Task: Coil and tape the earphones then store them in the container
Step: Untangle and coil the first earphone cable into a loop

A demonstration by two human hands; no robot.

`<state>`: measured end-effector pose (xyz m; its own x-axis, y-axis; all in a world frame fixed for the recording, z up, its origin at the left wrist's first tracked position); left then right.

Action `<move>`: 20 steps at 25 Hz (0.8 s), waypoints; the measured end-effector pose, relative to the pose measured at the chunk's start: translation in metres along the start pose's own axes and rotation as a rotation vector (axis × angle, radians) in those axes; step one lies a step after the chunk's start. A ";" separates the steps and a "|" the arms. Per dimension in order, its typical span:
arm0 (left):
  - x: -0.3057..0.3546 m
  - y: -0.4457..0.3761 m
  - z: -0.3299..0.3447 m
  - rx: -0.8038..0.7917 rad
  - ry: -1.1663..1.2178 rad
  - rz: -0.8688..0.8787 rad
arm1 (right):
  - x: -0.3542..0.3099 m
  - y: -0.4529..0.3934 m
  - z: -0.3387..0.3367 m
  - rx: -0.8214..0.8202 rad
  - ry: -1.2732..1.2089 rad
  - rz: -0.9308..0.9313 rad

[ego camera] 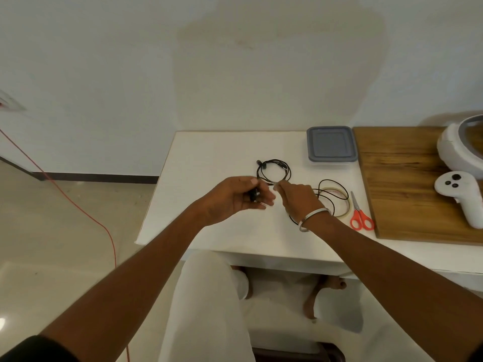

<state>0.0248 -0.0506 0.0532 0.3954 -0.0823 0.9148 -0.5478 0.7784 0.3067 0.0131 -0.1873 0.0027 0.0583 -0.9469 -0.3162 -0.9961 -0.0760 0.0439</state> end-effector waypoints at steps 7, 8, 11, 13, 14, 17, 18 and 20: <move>0.002 -0.016 -0.016 0.276 -0.004 0.162 | -0.037 0.014 0.023 -0.188 -0.259 -0.130; 0.001 -0.016 -0.019 0.315 -0.083 0.169 | -0.040 0.015 0.023 -0.185 -0.274 -0.141; 0.001 -0.014 -0.025 0.418 -0.435 0.159 | -0.041 0.013 0.021 -0.164 -0.306 -0.170; 0.002 -0.012 -0.026 0.445 -0.657 0.183 | -0.041 0.013 0.016 -0.151 -0.327 -0.187; 0.002 -0.011 -0.027 0.449 -0.744 0.222 | -0.040 0.013 0.013 -0.142 -0.339 -0.189; 0.000 -0.009 -0.029 0.422 -0.948 0.324 | -0.036 0.013 0.006 -0.138 -0.392 -0.172; -0.002 -0.010 -0.029 0.403 -1.006 0.320 | -0.035 0.013 0.004 -0.138 -0.408 -0.170; -0.006 -0.010 -0.028 0.376 -1.092 0.287 | -0.032 0.013 -0.002 -0.101 -0.441 -0.178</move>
<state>0.0486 -0.0405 0.0376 -0.5148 -0.5633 0.6463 -0.7676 0.6386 -0.0548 -0.0013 -0.1581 0.0153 0.1725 -0.6956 -0.6974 -0.9606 -0.2754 0.0371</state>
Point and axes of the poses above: each hand's wrist, its own y-axis away from the middle knuckle, its own z-axis out of the palm, x = y × z, the point moved 7 cm from there along -y, towards the middle knuckle, and after that the axes turned 2 degrees about -z, right-handed, at the moved point
